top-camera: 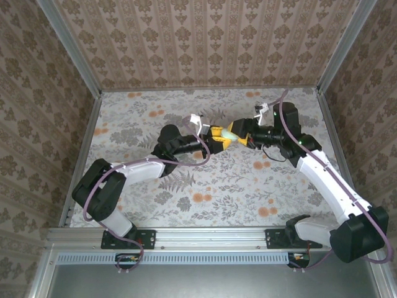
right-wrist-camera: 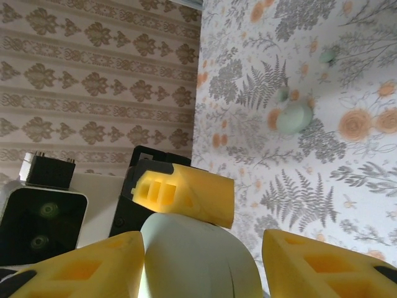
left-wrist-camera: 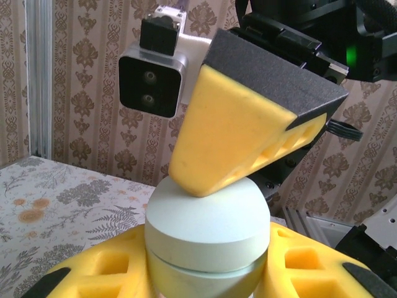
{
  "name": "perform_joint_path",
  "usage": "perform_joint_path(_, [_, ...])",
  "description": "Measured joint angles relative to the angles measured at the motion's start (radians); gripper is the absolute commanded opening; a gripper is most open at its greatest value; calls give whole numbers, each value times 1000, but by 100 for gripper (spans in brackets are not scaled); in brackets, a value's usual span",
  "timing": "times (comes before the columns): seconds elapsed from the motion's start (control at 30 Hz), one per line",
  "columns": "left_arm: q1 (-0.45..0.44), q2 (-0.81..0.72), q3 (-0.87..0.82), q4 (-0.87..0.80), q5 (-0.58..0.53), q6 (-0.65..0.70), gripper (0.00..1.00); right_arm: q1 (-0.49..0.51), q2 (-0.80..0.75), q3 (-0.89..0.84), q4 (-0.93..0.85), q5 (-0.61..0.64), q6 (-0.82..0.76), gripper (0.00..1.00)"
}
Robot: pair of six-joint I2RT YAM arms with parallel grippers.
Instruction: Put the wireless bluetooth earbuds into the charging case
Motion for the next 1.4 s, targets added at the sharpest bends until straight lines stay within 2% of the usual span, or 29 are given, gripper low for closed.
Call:
perform_joint_path(0.07, [0, 2, 5, -2, -1, 0, 0, 0, 0, -10, 32, -10, 30, 48])
perform_joint_path(0.23, [2, 2, 19, -7, -13, 0, 0, -8, 2, -29, 114, -32, 107, 27])
perform_joint_path(0.33, [4, 2, 24, -19, -30, 2, 0, -16, 16, -34, 154, -45, 145, 21])
perform_joint_path(0.37, [4, 2, 24, -23, -35, 3, 6, -17, 21, -34, 159, -47, 153, 19])
perform_joint_path(0.43, [4, -2, 24, -42, -44, 9, 27, -19, 29, -37, 169, -50, 163, 18])
perform_joint_path(0.7, [-12, -63, 25, -184, -82, 98, 62, -11, 42, -42, 209, -61, 187, 14])
perform_joint_path(0.83, [-18, -113, 10, -279, -116, 151, 72, -13, 60, -41, 219, -61, 190, 14])
perform_joint_path(1.07, [20, -254, -47, -449, -201, 215, 81, -44, 138, 22, 167, -39, 138, 16])
perform_joint_path(1.27, [118, -372, -78, -621, -286, 230, 92, -51, 282, 103, 99, 24, -8, 14])
perform_joint_path(1.4, [169, -424, -80, -756, -399, 230, 100, -56, 444, 121, 111, 32, -59, 13])
